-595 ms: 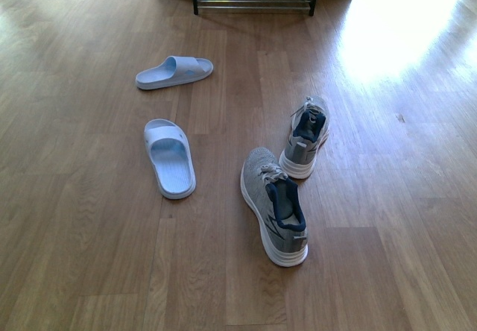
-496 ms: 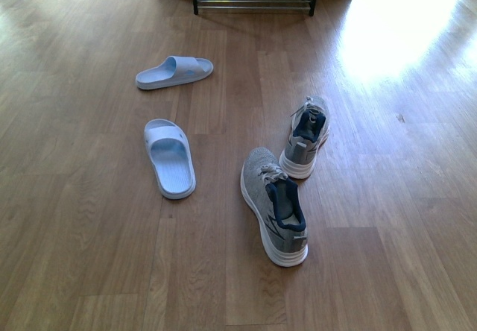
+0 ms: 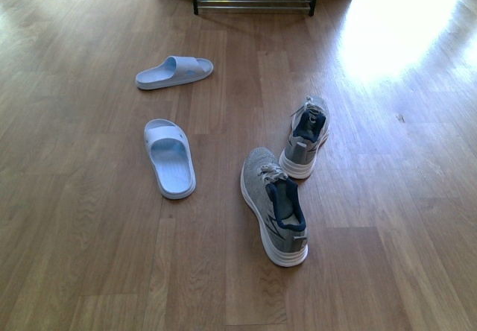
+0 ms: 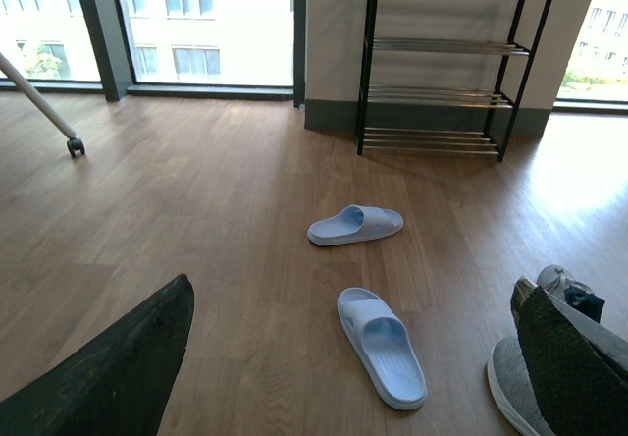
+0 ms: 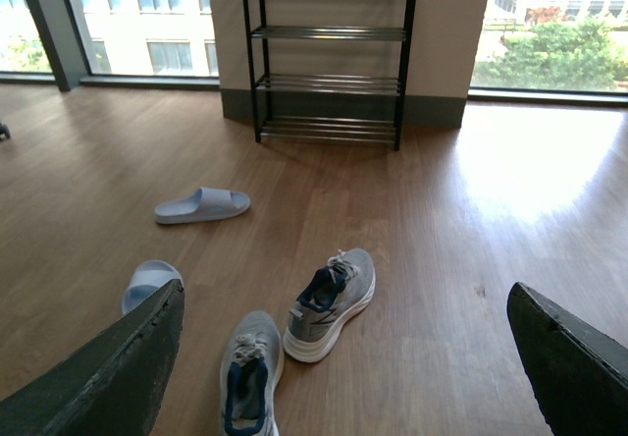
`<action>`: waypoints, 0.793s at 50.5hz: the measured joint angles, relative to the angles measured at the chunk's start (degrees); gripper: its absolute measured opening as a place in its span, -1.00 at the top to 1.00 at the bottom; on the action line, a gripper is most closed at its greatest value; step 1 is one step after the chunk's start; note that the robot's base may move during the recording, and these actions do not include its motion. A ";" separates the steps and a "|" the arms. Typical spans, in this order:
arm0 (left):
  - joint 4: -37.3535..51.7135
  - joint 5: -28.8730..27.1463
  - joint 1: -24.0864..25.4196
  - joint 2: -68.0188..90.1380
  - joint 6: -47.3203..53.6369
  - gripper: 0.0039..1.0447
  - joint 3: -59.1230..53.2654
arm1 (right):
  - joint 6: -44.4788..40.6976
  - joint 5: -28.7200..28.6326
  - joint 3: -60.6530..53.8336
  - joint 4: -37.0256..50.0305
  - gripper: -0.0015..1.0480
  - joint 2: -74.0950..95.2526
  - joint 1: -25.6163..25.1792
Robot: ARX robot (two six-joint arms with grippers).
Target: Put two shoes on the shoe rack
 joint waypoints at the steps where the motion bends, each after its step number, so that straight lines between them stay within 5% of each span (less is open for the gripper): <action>1: 0.00 0.00 0.00 0.00 0.00 -0.83 0.00 | 0.00 0.00 0.00 0.00 -0.82 0.00 0.00; 40: 0.00 0.00 0.00 0.00 0.00 -0.83 0.00 | 0.00 0.00 0.00 0.00 -0.82 0.00 0.00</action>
